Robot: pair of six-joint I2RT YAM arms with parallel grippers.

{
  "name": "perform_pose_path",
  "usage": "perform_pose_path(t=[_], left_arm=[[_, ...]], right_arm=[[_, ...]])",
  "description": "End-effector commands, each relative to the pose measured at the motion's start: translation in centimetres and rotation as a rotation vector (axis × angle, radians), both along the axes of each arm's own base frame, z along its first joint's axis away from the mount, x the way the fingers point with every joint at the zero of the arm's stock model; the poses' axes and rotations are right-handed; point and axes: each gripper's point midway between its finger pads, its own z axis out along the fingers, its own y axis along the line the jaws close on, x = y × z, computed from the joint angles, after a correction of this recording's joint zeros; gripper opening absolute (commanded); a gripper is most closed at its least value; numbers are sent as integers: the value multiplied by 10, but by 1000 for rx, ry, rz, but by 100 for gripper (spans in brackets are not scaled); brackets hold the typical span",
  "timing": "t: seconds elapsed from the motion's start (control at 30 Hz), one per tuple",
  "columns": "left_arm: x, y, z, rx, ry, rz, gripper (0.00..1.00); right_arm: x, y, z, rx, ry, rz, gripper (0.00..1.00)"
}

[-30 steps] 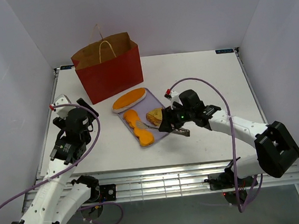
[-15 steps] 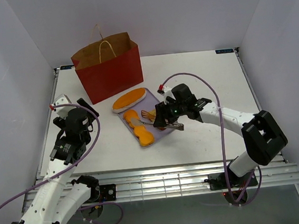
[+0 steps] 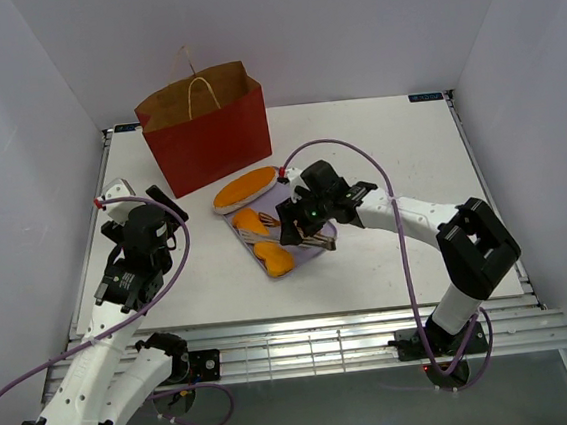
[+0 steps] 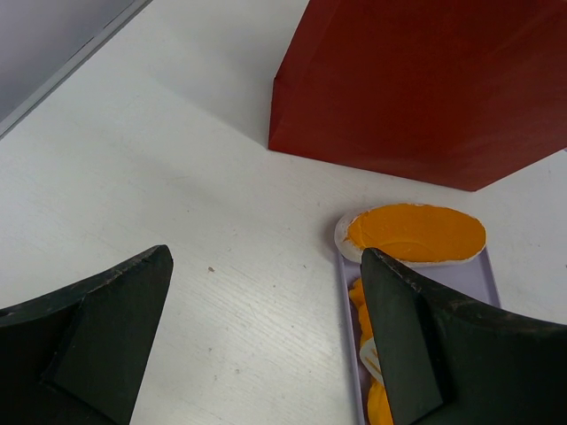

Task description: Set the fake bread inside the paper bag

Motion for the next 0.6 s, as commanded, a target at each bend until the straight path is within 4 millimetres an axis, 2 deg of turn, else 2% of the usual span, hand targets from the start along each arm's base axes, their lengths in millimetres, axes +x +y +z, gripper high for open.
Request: perform_pose_path(t=[0.0,0.4,0.57], left_arm=[[0,0,10,-12,-30,-7,98],[1,-1,11,-17,-34,-14,98],[1,-2,11,-16,-34,-16,98]], right_arm=[[9,8,13,-11,-60,11,68],[12,15,11,-91,-85,13,57],[13,16,21,-87,-99,6,53]])
